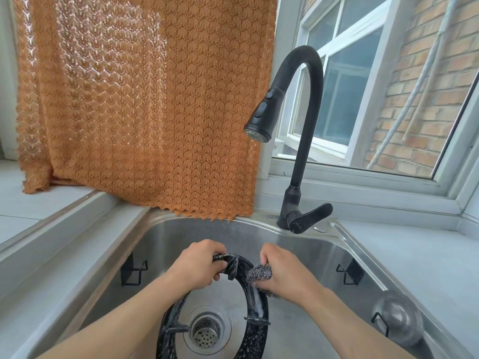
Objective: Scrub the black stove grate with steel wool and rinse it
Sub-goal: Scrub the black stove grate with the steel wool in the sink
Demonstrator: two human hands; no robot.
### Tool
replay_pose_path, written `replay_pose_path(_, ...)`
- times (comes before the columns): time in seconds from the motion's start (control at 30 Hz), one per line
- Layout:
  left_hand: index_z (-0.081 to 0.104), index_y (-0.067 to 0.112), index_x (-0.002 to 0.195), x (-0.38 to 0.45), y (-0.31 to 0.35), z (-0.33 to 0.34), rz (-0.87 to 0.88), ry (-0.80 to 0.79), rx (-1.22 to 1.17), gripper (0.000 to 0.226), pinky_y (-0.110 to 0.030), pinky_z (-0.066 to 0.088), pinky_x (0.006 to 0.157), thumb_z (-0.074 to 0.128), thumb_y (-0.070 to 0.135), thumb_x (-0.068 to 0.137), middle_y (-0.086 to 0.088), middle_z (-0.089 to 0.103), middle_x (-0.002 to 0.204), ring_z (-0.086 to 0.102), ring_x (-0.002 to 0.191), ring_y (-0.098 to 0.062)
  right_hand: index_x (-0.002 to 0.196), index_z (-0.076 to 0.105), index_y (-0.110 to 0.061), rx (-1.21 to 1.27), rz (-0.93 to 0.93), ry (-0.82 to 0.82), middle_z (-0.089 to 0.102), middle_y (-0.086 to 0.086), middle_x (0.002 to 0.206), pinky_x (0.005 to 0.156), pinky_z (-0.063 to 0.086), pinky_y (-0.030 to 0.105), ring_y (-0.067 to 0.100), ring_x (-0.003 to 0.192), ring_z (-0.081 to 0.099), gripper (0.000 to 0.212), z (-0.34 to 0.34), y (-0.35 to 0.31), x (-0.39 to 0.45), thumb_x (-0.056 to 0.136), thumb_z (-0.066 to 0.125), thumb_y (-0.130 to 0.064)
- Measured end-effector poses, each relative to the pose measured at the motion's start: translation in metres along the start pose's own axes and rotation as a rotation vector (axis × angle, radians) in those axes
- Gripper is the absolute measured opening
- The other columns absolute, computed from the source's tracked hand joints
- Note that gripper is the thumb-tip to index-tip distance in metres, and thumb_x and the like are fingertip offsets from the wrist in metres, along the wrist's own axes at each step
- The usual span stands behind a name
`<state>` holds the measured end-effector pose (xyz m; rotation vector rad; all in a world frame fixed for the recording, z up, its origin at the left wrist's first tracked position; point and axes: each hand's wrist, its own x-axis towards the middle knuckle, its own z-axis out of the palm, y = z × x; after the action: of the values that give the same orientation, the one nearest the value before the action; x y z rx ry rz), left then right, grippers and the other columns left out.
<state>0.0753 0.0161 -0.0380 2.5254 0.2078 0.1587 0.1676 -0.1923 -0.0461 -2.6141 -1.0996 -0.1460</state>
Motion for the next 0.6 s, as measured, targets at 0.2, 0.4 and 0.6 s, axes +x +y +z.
replay_pose_path(0.2, 0.068, 0.016, 0.091, 0.001, 0.000, -0.002, -0.004, 0.015, 0.021, 0.014, -0.025, 0.052, 0.058, 0.058, 0.021, 0.100, -0.001, 0.076, 0.077, 0.064, 0.056, -0.011, 0.104, 0.046, -0.015, -0.088, 0.218, -0.191, 0.052, 0.001, 0.093, 0.052, 0.031, 0.027, 0.023, 0.083, 0.052, 0.057, 0.017, -0.008, 0.000, 0.075, 0.087, -0.042)
replay_pose_path(0.4, 0.068, 0.019, 0.091, 0.002, 0.002, -0.002, -0.008, 0.022, 0.029, 0.013, -0.027, 0.052, 0.062, 0.058, 0.020, 0.100, 0.000, 0.076, 0.077, 0.065, 0.058, -0.013, 0.121, 0.046, -0.009, -0.107, 0.329, -0.361, 0.056, 0.008, 0.110, 0.074, 0.042, 0.032, 0.027, 0.099, 0.058, 0.074, 0.023, -0.010, 0.000, 0.073, 0.088, -0.046)
replay_pose_path(0.6, 0.069, 0.021, 0.091, 0.002, 0.003, -0.002, -0.004, 0.019, 0.015, 0.014, -0.032, 0.057, 0.068, 0.058, 0.021, 0.100, 0.000, 0.077, 0.077, 0.067, 0.062, -0.015, 0.121, 0.045, -0.011, -0.075, 0.367, -0.380, 0.053, 0.004, 0.106, 0.061, 0.042, 0.032, 0.025, 0.094, 0.056, 0.078, 0.018, -0.009, -0.001, 0.069, 0.091, -0.047)
